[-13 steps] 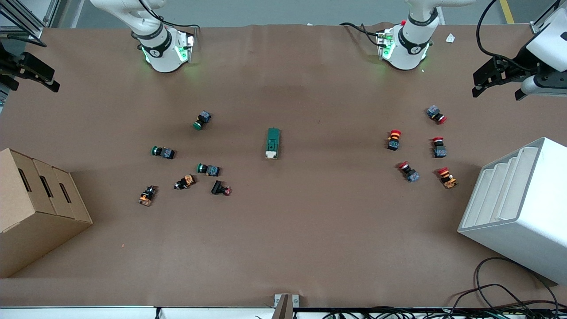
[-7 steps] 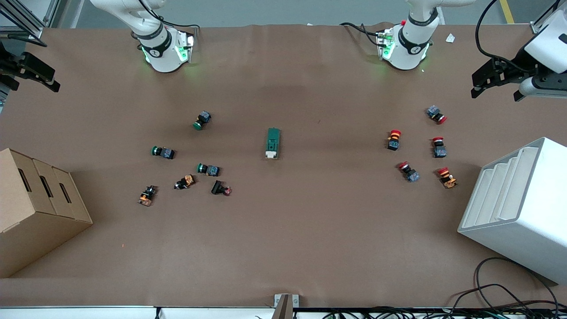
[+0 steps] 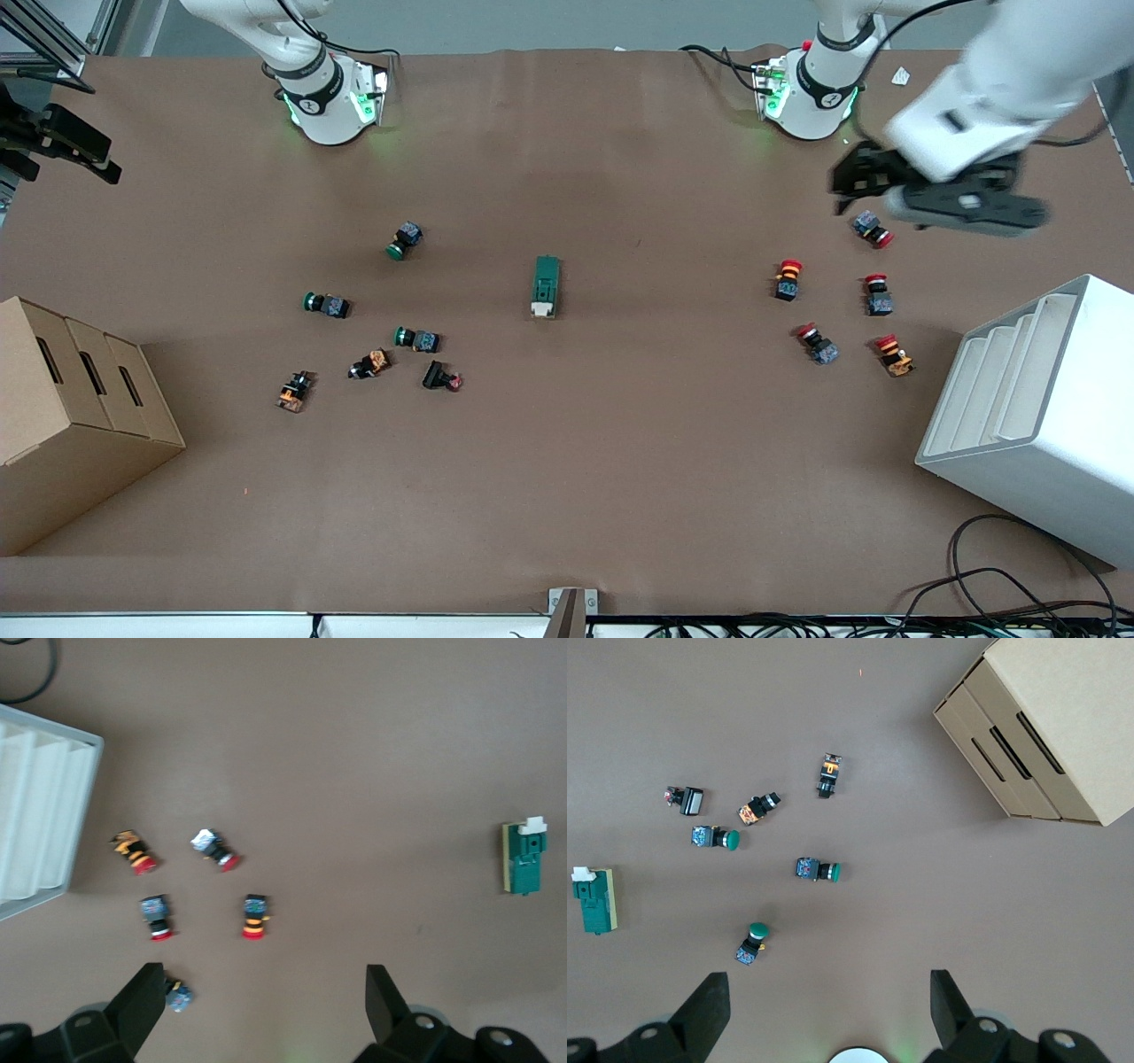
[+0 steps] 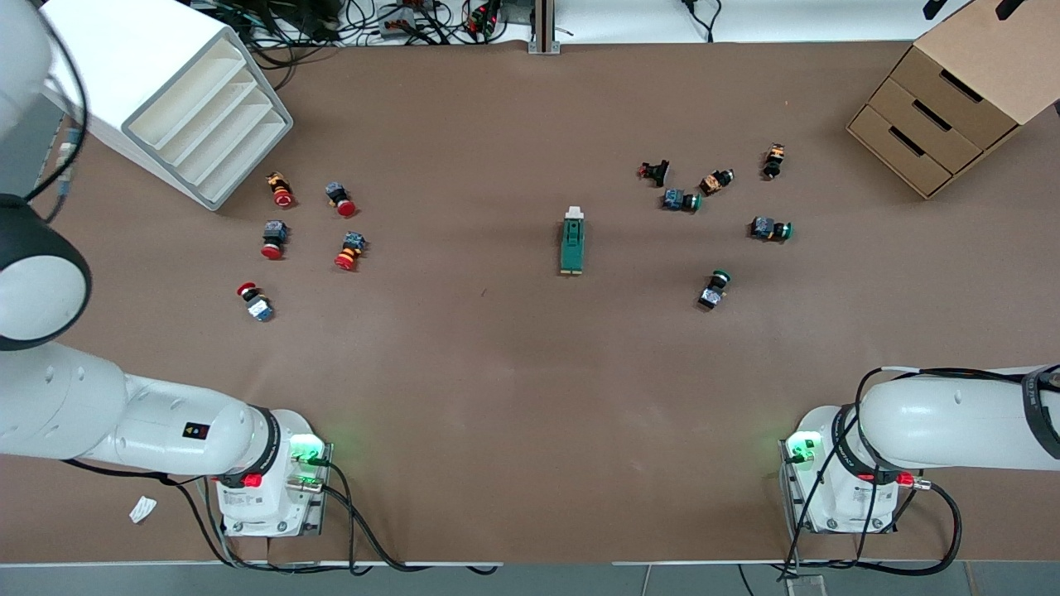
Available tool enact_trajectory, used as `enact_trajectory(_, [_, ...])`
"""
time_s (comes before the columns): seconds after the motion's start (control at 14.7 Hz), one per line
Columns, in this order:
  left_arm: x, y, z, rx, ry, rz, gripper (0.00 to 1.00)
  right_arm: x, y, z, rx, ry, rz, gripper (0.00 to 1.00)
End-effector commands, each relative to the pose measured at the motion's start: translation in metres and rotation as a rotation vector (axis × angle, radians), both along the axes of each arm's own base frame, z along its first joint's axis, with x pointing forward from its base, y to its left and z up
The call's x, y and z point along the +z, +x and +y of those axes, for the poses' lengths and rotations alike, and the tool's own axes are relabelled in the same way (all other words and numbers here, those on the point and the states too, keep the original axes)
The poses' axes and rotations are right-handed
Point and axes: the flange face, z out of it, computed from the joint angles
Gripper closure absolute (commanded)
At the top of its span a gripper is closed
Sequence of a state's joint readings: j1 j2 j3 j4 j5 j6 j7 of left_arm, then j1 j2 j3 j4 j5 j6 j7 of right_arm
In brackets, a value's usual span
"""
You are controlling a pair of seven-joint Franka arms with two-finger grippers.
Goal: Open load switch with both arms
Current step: 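Move the left gripper over the white lever of the teal switch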
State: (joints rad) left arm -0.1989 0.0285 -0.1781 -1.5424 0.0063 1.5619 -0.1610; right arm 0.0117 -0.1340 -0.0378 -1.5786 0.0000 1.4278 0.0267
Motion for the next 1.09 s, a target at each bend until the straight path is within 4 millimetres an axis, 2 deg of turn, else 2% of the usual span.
enact_trajectory(0.0, [-0.019,-0.007,-0.065,0.014,0.034,-0.020,0.00,0.003,-0.006,0.001,0.011,-0.002,-0.008,0.00])
enact_trajectory(0.14, [-0.047,-0.014,-0.113,0.066,0.040,-0.016,0.00,0.003,-0.006,0.001,0.011,-0.002,-0.008,0.00])
enact_trajectory(0.2, [-0.063,-0.023,-0.140,0.071,0.042,-0.020,0.00,0.005,-0.006,0.001,0.011,-0.002,-0.011,0.00])
enact_trajectory(0.27, [-0.079,-0.035,-0.167,0.078,0.055,-0.039,0.00,0.004,-0.006,0.001,0.011,-0.002,-0.006,0.00])
enact_trajectory(0.41, [-0.129,-0.068,-0.229,0.108,0.107,-0.079,0.00,0.007,-0.006,0.001,0.011,-0.002,-0.012,0.00])
enact_trajectory(0.48, [-0.149,-0.086,-0.255,0.118,0.129,-0.105,0.00,0.011,-0.005,0.001,0.005,-0.003,-0.023,0.00])
enact_trajectory(0.55, [-0.169,-0.100,-0.277,0.129,0.145,-0.121,0.00,0.008,-0.001,0.000,-0.002,-0.001,-0.015,0.00])
enact_trajectory(0.75, [-0.223,-0.147,-0.337,0.166,0.130,-0.170,0.00,0.004,0.001,-0.002,-0.002,0.003,-0.008,0.00])
enact_trajectory(1.02, [-0.291,-0.195,-0.385,0.198,0.137,-0.312,0.00,0.002,-0.001,-0.001,0.003,0.004,0.017,0.00])
